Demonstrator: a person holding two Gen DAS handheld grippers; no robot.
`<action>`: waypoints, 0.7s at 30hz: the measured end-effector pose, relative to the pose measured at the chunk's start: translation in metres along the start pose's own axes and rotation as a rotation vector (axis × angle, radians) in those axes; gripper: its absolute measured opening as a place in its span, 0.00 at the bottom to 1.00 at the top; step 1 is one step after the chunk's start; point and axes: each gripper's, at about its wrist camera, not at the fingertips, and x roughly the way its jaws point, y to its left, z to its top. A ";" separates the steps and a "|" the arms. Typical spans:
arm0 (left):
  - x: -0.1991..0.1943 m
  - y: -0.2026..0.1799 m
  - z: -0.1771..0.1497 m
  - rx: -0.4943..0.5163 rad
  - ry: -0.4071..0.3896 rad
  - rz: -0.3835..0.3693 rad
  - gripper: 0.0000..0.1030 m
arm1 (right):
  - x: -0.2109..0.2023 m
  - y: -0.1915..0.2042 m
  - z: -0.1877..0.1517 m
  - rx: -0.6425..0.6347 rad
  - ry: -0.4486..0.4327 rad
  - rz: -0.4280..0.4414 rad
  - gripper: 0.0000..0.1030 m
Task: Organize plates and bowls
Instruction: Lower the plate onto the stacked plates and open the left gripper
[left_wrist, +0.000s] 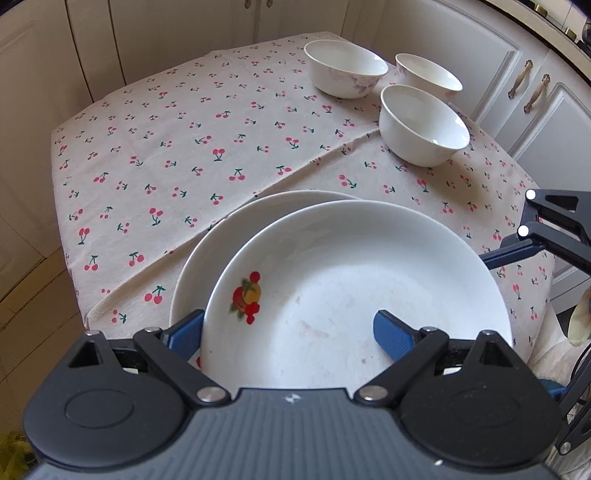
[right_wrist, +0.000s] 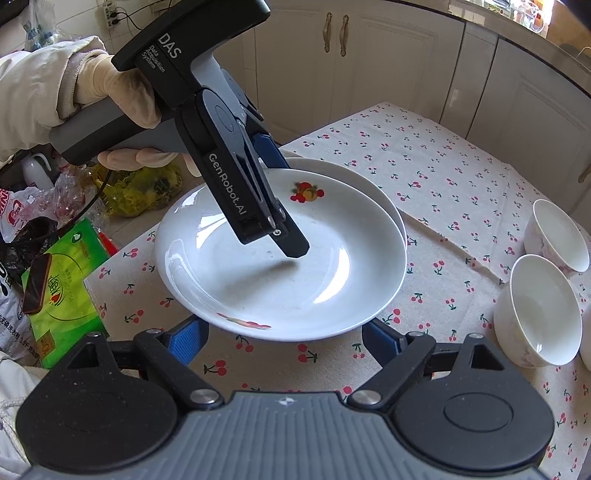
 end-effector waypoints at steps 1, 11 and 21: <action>-0.001 0.001 -0.001 -0.002 -0.003 0.000 0.92 | 0.000 0.000 0.000 0.001 -0.001 -0.001 0.90; -0.006 0.004 -0.004 -0.029 -0.032 -0.005 0.92 | 0.000 0.001 0.001 0.003 0.001 -0.015 0.90; -0.013 0.004 -0.007 -0.044 -0.067 0.001 0.92 | -0.002 0.004 -0.001 -0.003 -0.008 -0.036 0.90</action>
